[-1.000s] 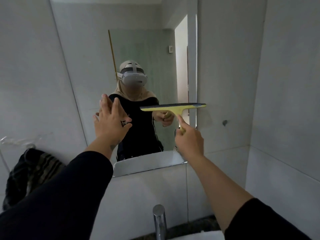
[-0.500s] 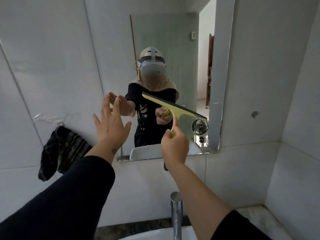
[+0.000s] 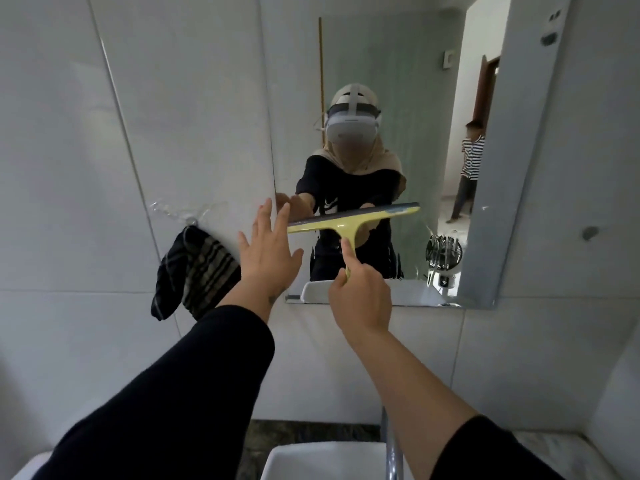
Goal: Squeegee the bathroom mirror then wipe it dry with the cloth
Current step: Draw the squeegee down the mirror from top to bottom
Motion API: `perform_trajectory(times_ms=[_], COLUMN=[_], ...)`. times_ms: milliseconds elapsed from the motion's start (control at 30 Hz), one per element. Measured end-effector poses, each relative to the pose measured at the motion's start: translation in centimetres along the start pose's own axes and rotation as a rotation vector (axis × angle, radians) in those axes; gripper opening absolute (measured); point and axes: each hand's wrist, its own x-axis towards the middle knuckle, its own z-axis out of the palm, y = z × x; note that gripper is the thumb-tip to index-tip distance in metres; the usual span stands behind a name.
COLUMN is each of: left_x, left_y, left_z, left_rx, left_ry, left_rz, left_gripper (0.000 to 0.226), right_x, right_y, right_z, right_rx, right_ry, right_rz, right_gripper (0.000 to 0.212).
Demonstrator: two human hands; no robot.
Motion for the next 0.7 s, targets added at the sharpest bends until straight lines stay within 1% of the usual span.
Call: perform_trajectory(times_ms=[167, 333, 533, 700], left_x=[0.1, -0.8, -1.6, -1.9], left_y=[1.4, 3.2, 5.9, 6.9], left_z=[0.9, 2.3, 3.8, 5.1], left_rx=[-0.071, -0.077, -0.103, -0.057], left_ry=[-0.035, -0.066, -0.094, -0.095], left_rz=[-0.028, -0.011, 0.058, 0.084], left_gripper=[0.079, 0.079, 0.082, 0.082], right_x=[0.1, 1.1, 1.7, 1.8], right_y=[1.8, 3.9, 7.3, 10.6], right_z=[-2.1, -4.3, -6.5, -8.3], right_rx=[-0.386, -0.604, -0.617, -0.550], right_ry=[-0.116, -0.134, -0.098, -0.028], right_rz=[-0.165, -0.252, -0.238, -0.170], right_gripper=[0.068, 0.071, 0.067, 0.060])
